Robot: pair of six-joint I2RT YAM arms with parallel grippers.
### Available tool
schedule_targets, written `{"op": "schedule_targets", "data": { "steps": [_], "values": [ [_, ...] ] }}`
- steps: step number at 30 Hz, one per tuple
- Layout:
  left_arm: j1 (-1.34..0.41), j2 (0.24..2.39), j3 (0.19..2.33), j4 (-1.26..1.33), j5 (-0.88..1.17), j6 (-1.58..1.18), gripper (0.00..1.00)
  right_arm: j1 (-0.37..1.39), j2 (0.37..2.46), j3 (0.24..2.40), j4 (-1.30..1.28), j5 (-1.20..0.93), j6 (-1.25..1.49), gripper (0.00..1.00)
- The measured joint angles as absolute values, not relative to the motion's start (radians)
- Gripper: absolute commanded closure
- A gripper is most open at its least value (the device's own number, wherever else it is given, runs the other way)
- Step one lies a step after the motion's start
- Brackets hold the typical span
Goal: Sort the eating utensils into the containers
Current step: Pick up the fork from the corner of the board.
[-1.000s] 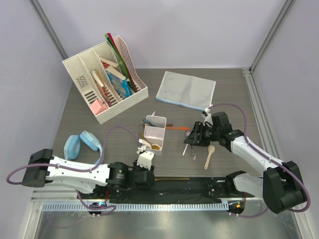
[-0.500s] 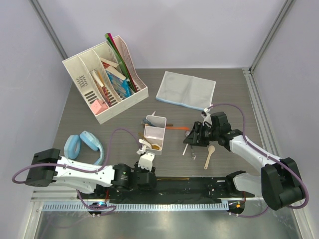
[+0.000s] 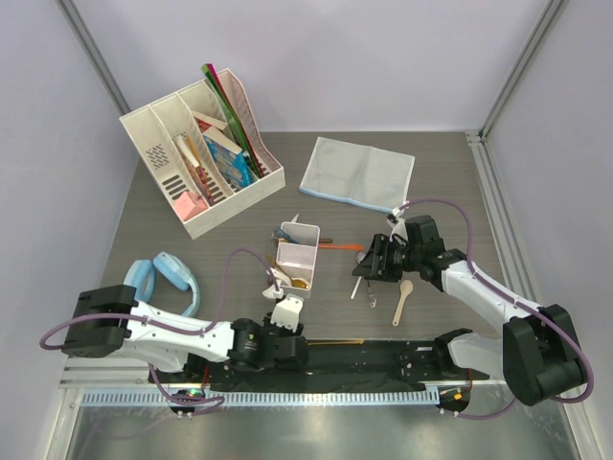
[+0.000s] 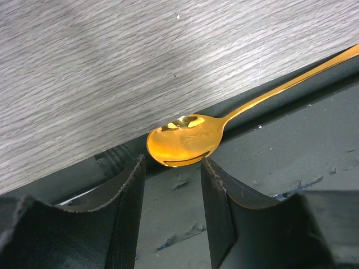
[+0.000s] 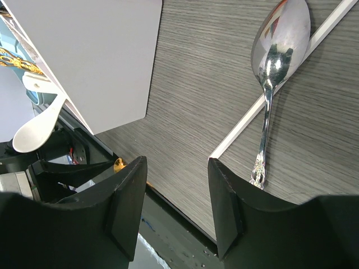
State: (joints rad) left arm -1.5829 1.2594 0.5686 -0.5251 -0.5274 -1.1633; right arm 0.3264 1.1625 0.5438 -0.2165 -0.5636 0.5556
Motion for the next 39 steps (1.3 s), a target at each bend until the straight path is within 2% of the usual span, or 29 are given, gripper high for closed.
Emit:
{"op": "schedule_targets", "data": {
  "steps": [9, 26, 30, 39],
  "values": [
    [-1.583, 1.264, 0.569, -0.512, -0.528, -1.148, 0.54, 0.326, 1.163, 0.544, -0.216, -0.568, 0.555, 0.47],
    [-1.584, 1.332, 0.599, -0.451, -0.528, -1.153, 0.57, 0.326, 1.165, 0.538, -0.213, -0.575, 0.554, 0.47],
    [-1.584, 1.367, 0.628, -0.450, -0.527, -1.148, 0.75, 0.326, 1.166, 0.537, -0.213, -0.575, 0.554, 0.47],
    [-1.584, 1.356, 0.636, -0.439, -0.529, -1.140, 0.94, 0.326, 1.174, 0.537, -0.210, -0.579, 0.554, 0.47]
  ]
}}
